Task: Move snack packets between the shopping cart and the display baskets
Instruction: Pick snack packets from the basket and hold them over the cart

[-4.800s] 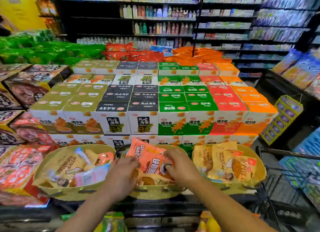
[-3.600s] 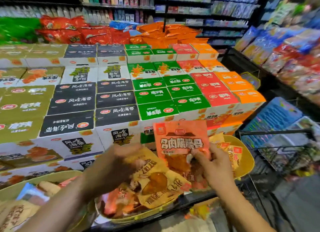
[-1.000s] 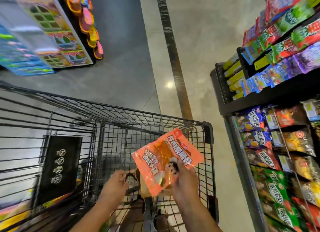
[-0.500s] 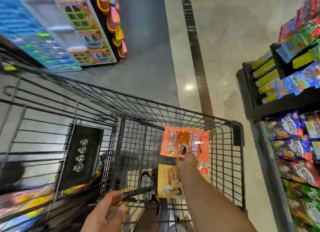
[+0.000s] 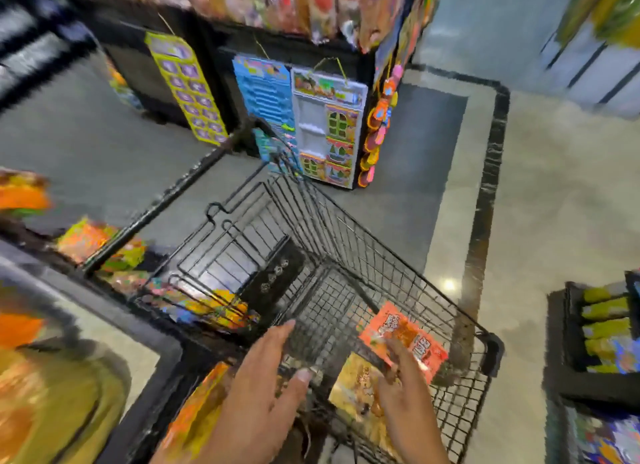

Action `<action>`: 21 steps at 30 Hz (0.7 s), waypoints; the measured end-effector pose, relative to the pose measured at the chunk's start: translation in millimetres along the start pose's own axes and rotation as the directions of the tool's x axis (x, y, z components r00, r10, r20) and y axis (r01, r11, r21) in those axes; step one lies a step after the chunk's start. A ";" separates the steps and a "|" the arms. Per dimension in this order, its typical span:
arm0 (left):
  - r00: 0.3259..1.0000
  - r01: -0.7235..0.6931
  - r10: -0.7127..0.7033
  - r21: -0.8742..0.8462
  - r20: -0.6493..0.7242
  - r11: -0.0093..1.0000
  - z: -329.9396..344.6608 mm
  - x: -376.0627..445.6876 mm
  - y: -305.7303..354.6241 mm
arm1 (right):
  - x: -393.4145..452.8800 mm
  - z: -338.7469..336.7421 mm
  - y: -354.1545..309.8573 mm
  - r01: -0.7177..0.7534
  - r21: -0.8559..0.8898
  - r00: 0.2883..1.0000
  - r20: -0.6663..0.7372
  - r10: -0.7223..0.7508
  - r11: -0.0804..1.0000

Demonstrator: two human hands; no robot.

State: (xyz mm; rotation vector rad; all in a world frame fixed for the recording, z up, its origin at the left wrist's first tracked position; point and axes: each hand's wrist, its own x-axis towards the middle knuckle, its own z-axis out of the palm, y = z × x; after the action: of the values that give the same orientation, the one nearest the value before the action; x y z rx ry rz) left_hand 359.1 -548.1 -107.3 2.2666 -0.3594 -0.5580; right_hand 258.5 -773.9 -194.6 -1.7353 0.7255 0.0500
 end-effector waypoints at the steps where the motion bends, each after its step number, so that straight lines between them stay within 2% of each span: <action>1: 0.998 -0.005 0.004 -0.009 -0.062 1.000 -9.5 -16.1 2.1 | -11.6 2.8 -25.4 0.079 -0.054 0.996 0.046 -0.077 0.995; 3: 0.986 -0.013 0.010 -0.016 -0.165 1.000 -31.9 -49.2 4.2 | -34.8 15.6 -75.1 0.242 -0.151 0.964 0.150 -0.220 0.959; 5: 0.965 0.001 -0.007 -0.025 -0.263 1.000 -56.1 -83.4 0.6 | -53.1 33.3 -121.8 0.423 -0.213 0.898 0.227 -0.376 0.881; 9: 0.875 0.141 -0.144 -0.042 -0.463 0.989 -101.8 -158.0 -17.7 | -77.7 87.6 -189.8 0.687 -0.137 0.703 0.371 -0.606 0.713; 12: 0.750 0.247 -0.274 -0.129 -0.602 0.960 -129.6 -211.9 -39.3 | -101.1 135.0 -219.6 0.726 -0.013 0.599 0.503 -0.623 0.687; 16: 0.561 0.267 -0.339 -0.222 -0.755 0.938 -157.8 -282.7 -72.5 | -140.9 204.1 -235.3 0.767 0.136 0.411 0.645 -0.644 0.626; 18: 0.491 0.293 -0.369 -0.250 -0.789 0.923 -169.8 -315.5 -91.0 | -159.1 239.6 -238.2 0.775 0.139 0.360 0.706 -0.610 0.617; 21: 0.424 0.268 -0.416 -0.327 -0.805 0.906 -190.8 -357.3 -118.4 | -183.2 297.2 -243.1 0.865 0.080 0.260 0.772 -0.580 0.495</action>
State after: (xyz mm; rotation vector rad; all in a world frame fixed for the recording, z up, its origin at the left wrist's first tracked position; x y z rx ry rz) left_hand 154.4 -203.0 23.3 2.1517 0.6729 0.4270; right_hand 329.6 -401.3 -1.9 -2.0312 -0.8435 0.2172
